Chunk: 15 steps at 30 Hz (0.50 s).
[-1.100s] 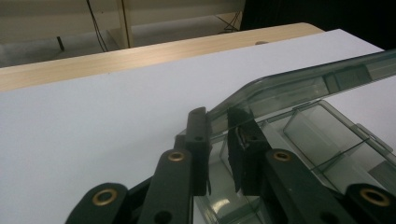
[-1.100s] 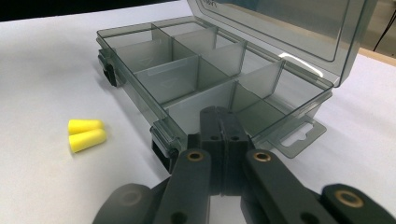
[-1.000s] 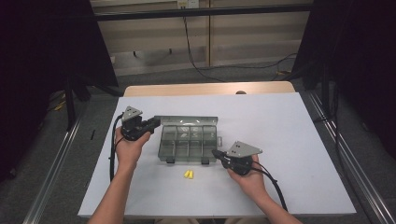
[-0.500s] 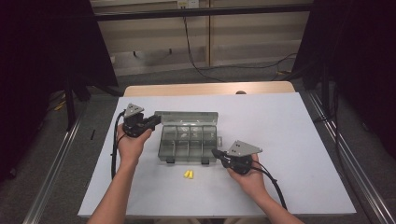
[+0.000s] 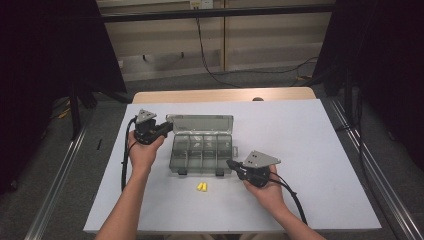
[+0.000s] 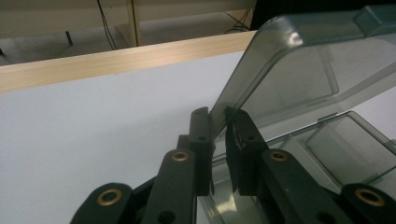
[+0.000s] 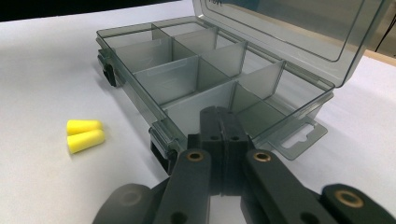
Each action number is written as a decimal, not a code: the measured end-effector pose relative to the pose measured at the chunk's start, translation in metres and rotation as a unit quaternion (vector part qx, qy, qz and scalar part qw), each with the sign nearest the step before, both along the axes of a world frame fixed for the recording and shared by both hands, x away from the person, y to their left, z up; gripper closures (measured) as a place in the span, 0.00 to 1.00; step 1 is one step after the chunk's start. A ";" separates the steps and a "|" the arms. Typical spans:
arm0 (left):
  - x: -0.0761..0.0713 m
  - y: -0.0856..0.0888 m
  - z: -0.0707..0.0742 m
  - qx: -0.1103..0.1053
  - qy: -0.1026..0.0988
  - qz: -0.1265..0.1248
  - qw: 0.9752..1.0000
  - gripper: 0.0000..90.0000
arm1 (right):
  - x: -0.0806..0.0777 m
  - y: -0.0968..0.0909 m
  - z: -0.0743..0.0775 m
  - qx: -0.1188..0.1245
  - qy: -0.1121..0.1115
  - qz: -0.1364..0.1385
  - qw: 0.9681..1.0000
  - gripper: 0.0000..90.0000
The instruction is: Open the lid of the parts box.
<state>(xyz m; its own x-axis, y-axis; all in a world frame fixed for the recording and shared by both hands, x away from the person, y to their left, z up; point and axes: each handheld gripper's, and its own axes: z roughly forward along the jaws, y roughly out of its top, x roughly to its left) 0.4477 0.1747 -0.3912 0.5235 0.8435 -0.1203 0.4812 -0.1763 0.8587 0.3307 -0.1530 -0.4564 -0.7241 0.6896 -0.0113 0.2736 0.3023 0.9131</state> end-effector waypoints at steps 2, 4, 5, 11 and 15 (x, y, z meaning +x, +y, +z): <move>0.002 0.000 -0.001 0.000 0.001 0.002 1.000 0.90 | 0.000 0.000 0.000 0.001 0.000 0.000 1.000 1.00; 0.003 -0.001 -0.003 0.000 0.003 0.005 1.000 0.91 | 0.000 0.000 0.000 0.001 0.000 0.000 1.000 1.00; 0.004 -0.001 -0.003 0.000 0.003 0.006 1.000 0.91 | 0.000 0.000 0.000 0.001 0.000 0.000 1.000 1.00; 0.007 -0.003 -0.004 0.001 0.004 0.010 1.000 0.92 | 0.000 0.000 0.000 0.001 0.000 0.000 1.000 1.00; 0.010 -0.003 -0.007 0.002 0.005 0.012 1.000 0.92 | 0.000 0.000 0.000 0.000 -0.001 0.001 1.000 1.00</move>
<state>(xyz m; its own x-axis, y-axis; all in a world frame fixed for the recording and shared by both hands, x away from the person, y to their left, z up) 0.4572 0.1714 -0.3980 0.5015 0.8564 -0.1224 0.4944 -0.1676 0.8529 0.3311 -0.1529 -0.4567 -0.7258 0.6878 -0.0118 0.2718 0.3025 0.9136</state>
